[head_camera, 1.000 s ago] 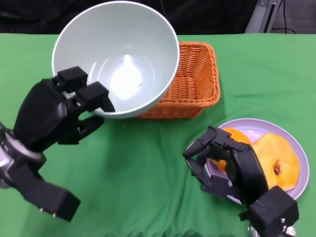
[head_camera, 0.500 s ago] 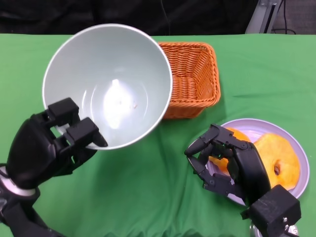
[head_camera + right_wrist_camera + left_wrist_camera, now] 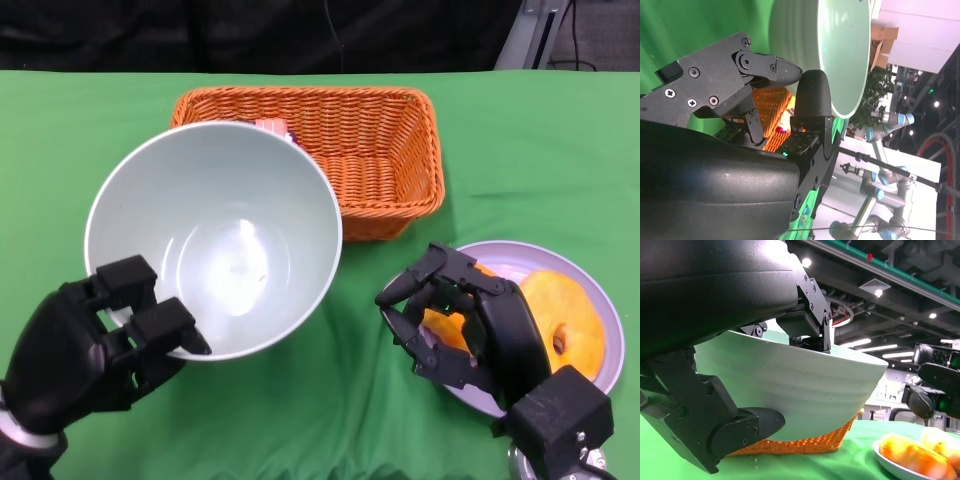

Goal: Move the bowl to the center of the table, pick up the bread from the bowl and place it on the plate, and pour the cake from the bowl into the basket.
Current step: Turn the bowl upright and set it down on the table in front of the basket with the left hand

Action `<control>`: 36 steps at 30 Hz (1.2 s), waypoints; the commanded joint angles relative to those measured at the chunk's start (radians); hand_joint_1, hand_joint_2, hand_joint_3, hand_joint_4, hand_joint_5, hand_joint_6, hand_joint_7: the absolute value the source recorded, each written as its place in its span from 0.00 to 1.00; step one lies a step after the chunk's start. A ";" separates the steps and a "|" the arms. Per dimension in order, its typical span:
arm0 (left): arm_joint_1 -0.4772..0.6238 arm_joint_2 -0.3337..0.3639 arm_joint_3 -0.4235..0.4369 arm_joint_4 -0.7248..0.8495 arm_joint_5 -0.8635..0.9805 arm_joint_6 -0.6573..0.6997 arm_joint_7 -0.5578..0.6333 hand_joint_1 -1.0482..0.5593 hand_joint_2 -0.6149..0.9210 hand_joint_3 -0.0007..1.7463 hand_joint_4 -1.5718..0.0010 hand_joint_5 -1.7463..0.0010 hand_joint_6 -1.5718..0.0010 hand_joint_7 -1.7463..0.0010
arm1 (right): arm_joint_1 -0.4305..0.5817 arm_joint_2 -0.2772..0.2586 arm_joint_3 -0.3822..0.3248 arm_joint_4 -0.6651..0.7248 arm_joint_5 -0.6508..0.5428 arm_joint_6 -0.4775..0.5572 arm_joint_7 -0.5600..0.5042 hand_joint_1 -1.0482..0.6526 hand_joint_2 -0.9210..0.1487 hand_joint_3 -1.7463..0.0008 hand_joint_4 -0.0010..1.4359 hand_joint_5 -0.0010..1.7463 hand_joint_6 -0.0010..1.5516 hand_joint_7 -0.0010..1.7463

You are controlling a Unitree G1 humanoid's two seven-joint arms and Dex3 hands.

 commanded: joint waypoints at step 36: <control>0.009 -0.034 -0.013 0.093 -0.174 -0.107 -0.277 0.62 0.70 0.69 0.53 0.00 0.57 0.10 | 0.062 -0.005 0.019 -0.250 0.020 0.127 0.011 0.45 0.24 0.62 0.55 0.93 0.46 0.73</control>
